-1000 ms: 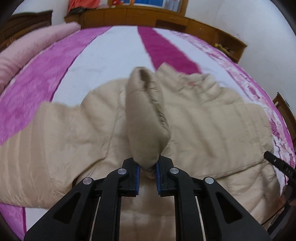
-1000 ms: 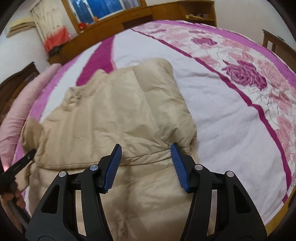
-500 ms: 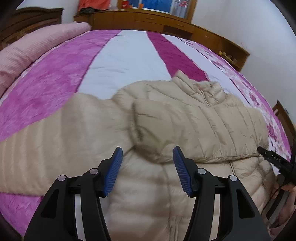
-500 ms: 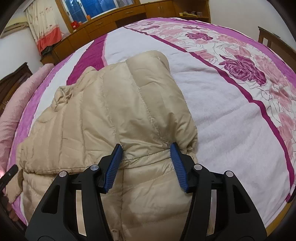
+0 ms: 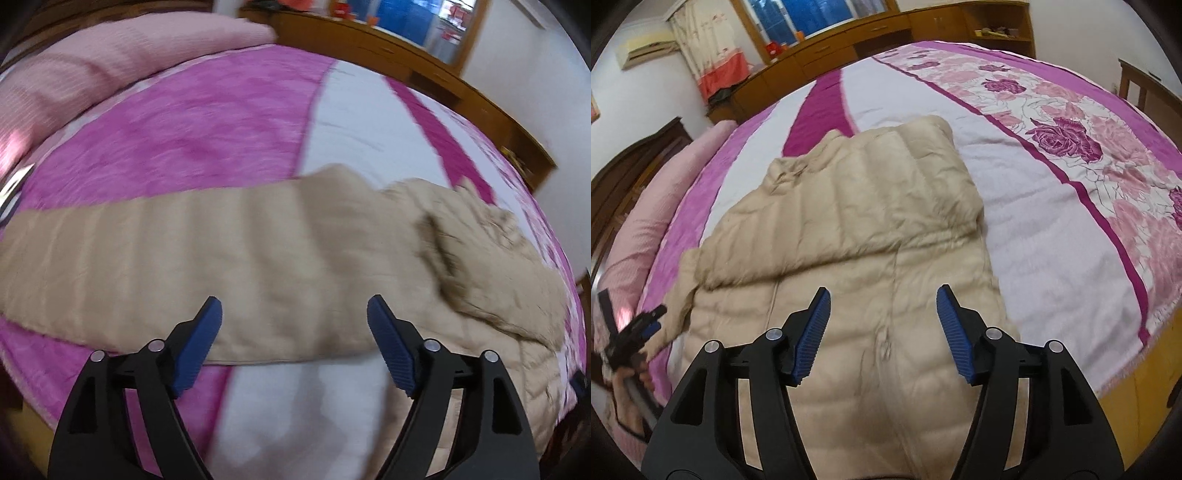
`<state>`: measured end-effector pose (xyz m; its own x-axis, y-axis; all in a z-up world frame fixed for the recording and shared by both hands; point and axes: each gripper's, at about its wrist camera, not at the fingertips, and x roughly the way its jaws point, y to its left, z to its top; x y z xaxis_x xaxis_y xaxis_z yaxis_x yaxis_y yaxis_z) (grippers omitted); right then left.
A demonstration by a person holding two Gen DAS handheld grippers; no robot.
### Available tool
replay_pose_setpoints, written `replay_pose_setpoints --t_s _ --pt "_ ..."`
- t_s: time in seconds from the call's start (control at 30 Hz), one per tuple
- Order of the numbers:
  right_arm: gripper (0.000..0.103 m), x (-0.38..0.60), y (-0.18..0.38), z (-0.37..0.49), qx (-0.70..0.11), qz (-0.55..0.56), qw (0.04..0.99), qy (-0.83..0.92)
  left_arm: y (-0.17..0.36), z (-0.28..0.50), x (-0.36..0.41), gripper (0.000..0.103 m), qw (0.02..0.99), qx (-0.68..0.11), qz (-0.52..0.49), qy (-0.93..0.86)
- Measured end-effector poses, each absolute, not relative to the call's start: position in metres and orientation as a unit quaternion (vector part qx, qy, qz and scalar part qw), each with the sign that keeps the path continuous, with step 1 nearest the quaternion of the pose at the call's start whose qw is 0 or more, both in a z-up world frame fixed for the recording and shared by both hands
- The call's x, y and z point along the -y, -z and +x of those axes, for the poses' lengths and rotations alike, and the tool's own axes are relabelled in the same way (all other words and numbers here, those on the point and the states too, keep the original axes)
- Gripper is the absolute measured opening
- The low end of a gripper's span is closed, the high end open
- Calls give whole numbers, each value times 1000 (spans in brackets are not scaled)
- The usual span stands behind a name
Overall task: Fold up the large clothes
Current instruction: 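Fold the held sleeve across the jacket body and open the left tool, then grasp the folded sleeve cuff with the left tool and lift it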
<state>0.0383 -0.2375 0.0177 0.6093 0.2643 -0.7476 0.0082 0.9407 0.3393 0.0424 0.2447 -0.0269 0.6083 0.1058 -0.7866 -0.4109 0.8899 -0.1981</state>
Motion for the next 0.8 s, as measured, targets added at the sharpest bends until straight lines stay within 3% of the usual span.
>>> replay_pose_setpoints --t_s 0.4,0.5,0.8 --pt "65 207 2 3 -478 130 864 -93 70 35 -302 84 865 -425 -174 -205" --pt "65 201 9 2 -486 130 859 -96 77 38 -303 95 860 -428 -194 -198" --pt "65 202 15 0 -487 133 858 -94 81 51 -302 97 848 -448 -190 -210"
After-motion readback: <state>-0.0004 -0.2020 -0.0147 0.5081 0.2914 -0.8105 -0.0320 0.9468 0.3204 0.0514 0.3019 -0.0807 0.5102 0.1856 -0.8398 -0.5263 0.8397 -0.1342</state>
